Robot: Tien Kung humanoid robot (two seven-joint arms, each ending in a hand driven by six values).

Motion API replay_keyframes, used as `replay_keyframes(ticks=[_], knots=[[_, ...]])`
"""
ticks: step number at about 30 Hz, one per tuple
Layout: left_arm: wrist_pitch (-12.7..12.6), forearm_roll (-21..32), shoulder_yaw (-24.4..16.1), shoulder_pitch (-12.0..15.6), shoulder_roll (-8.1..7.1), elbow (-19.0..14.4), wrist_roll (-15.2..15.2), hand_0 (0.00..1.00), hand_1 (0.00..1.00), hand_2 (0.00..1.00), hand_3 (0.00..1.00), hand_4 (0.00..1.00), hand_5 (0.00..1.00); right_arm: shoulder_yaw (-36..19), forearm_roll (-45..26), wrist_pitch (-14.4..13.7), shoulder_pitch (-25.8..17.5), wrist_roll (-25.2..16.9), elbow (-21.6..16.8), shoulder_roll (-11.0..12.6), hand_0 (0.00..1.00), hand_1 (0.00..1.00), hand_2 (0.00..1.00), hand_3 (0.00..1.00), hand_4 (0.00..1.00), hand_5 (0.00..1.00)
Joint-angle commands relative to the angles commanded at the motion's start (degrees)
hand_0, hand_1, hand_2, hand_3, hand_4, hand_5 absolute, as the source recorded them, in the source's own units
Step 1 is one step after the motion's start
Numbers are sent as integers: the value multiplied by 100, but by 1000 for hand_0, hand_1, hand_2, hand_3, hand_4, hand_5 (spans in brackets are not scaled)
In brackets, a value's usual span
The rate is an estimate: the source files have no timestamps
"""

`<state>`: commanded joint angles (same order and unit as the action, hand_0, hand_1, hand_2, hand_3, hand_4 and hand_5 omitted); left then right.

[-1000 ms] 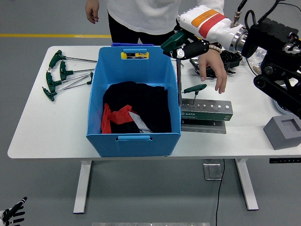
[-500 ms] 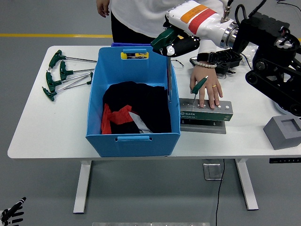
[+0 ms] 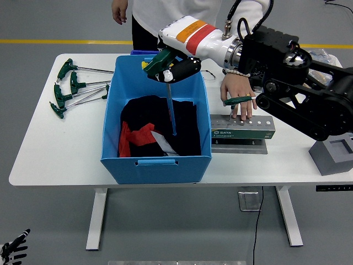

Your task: Lift tool from toolbox,place it in box,lift tool from toolbox,place it in box

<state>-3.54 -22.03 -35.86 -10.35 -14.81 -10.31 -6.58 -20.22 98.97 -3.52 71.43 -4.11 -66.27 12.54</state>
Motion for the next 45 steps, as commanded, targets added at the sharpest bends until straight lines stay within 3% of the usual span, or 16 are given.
replay_keyframes(ticks=[1,2,8,9,12,14,15,20,21,36,45], knots=[[-1,1,-1,3,-2,0,1,731,691,729,727,817,670,65,-82,-18,16,15,58,-72,57,2,32,7,786,608],[-1,8,2,5,-3,0,-1,731,690,729,728,817,672,100,-131,-12,26,32,91,-113,158,88,148,139,795,603],[6,51,48,0,-5,0,-14,731,690,729,728,817,672,458,-462,416,88,199,300,-346,158,88,148,139,795,603],[5,44,37,-3,-7,0,-15,731,690,729,728,817,672,525,-516,538,95,221,333,-369,350,371,461,488,872,630],[3,25,11,-15,-14,0,-17,731,690,729,728,817,672,719,-604,926,84,269,435,-415,350,371,461,488,872,630],[2,24,8,-21,-17,0,-20,731,690,729,728,817,672,800,-626,1034,59,284,495,-427,350,371,461,488,872,630],[2,20,0,-21,-18,0,-20,731,690,729,728,817,672,843,-654,1048,43,312,538,-435,680,680,734,789,937,659],[1,14,-11,-13,-11,0,-17,731,690,729,728,817,672,929,-714,901,21,323,725,-459,680,680,734,789,937,659],[1,9,-15,-12,-10,0,-15,731,690,729,727,817,672,923,-709,868,28,317,745,-462,807,790,853,922,954,654],[2,-21,-25,-56,18,0,-17,731,690,729,726,815,673,838,-704,739,149,277,976,-509,835,812,865,924,935,655],[-6,-44,-61,-28,11,0,-1,731,690,729,727,815,673,712,-671,791,166,273,1117,-359,837,807,858,906,971,685]])
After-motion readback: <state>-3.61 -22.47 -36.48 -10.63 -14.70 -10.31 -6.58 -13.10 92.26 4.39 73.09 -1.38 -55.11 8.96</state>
